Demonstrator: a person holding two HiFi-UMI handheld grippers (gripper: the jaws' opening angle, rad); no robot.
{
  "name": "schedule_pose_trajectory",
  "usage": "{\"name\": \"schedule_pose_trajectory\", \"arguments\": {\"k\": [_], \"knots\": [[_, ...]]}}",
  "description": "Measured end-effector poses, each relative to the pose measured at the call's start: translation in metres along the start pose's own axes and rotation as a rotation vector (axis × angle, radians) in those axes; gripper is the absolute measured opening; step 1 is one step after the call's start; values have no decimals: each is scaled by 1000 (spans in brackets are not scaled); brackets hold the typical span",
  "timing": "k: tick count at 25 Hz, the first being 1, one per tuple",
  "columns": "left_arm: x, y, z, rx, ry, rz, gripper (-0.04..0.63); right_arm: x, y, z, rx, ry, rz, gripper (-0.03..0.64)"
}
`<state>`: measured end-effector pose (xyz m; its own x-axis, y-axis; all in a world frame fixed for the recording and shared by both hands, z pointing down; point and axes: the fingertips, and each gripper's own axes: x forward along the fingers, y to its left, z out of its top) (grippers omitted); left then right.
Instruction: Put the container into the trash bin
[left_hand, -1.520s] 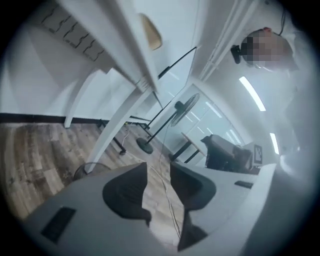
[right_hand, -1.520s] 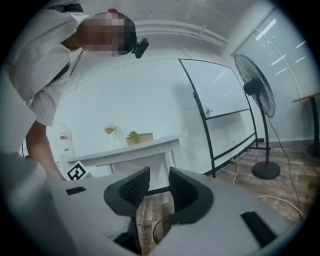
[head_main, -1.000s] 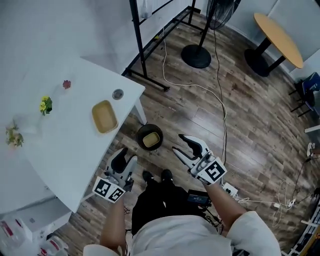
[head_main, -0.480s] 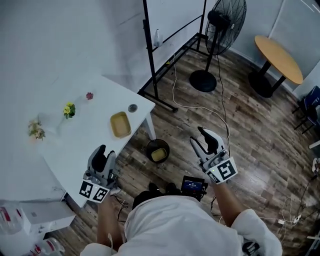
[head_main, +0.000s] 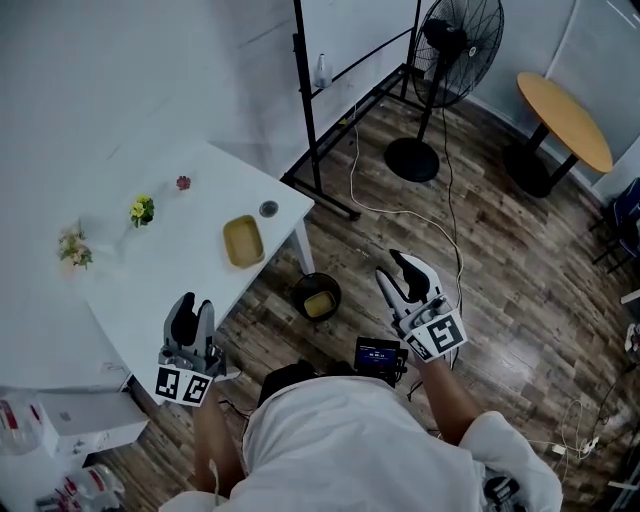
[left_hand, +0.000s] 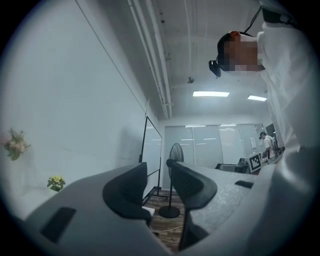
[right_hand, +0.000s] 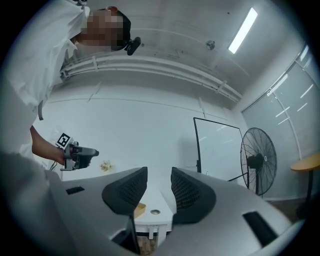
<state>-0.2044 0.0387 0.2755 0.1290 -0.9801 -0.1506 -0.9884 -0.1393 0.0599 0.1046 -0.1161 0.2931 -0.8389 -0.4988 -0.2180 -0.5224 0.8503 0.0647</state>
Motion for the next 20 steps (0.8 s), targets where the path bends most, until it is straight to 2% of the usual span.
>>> {"name": "schedule_pose_trajectory", "arguments": {"k": [5,11,17,20], "knots": [[3,3,-10,0,47,12,156,9,-1,-14,50,4,23,166],[16,36,-37,-52,125,16,155,35,3,-36,92,23,39,163],[51,99,-62,-100,227,25,156,87,-4,-58,85,71,55,152],[77,135,-75,-111,292,-11,156,126,-9,-64,67,86,65,147]]}}
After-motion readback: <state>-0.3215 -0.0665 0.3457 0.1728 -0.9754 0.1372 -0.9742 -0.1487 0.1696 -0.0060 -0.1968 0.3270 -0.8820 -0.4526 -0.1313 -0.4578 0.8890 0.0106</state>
